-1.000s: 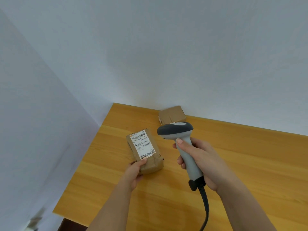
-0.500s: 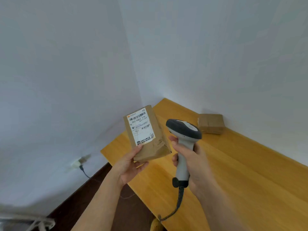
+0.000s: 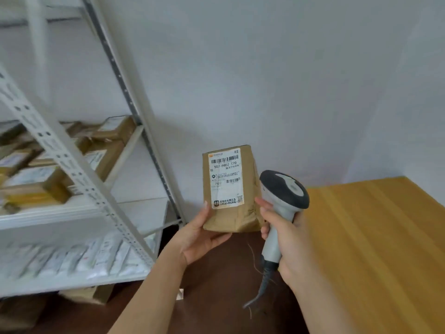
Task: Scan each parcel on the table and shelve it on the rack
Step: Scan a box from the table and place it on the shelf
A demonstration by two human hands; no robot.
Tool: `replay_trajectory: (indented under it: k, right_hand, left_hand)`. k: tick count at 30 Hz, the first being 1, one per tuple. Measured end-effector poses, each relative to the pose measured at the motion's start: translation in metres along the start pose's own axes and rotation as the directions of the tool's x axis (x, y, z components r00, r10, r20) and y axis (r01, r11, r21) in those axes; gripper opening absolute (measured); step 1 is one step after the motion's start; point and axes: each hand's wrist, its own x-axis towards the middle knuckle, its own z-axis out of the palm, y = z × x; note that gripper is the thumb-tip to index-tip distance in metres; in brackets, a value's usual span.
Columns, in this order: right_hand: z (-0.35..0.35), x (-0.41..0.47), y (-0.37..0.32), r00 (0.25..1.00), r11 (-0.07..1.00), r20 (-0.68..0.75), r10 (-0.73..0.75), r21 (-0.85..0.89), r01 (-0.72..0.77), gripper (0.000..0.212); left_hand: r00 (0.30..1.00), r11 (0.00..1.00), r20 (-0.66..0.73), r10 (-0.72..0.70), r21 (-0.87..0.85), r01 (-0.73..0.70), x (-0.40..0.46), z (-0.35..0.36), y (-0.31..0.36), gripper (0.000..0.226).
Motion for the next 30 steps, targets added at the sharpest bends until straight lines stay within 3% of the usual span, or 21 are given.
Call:
replay_trajectory:
  k: [4,7,12,14,18,23,30]
  right_hand:
    - [0.105,-0.046,0.061,0.984,0.996,0.152,0.089,-0.015,-0.088,0.036]
    - [0.192,-0.090,0.115,0.938,0.985,0.302,0.172,-0.071,-0.158,0.030]
    - [0.314,-0.164,0.187,0.829,0.953,0.482,0.284,-0.234,-0.191,0.026]
    - [0.347,-0.186,0.206,0.801,0.938,0.510,0.313,-0.297,-0.178,0.025]
    - [0.411,-0.216,0.233,0.739,0.916,0.563,0.370,-0.355,-0.188,0.021]
    - [0.487,-0.227,0.269,0.674,0.906,0.630,0.386,-0.396,-0.148,0.020]
    - [0.618,-0.217,0.328,0.627,0.909,0.676,0.387,-0.395,-0.136,0.019]
  left_hand:
    - [0.986,0.994,-0.133,0.101,-0.024,-0.105,-0.096,-0.111,0.022,0.115]
    - [0.939,0.983,-0.310,0.146,-0.063,-0.173,-0.180,-0.202,0.033,0.115]
    - [0.796,0.948,-0.590,0.134,-0.159,-0.277,-0.308,-0.327,0.046,0.073]
    - [0.743,0.932,-0.657,0.131,-0.173,-0.317,-0.340,-0.363,0.049,0.070]
    - [0.641,0.865,-0.753,0.148,-0.216,-0.453,-0.381,-0.415,0.053,0.074]
    - [0.579,0.799,-0.802,0.145,-0.250,-0.547,-0.411,-0.472,0.064,0.061]
    - [0.440,0.743,-0.883,0.164,-0.183,-0.644,-0.452,-0.581,0.131,0.054]
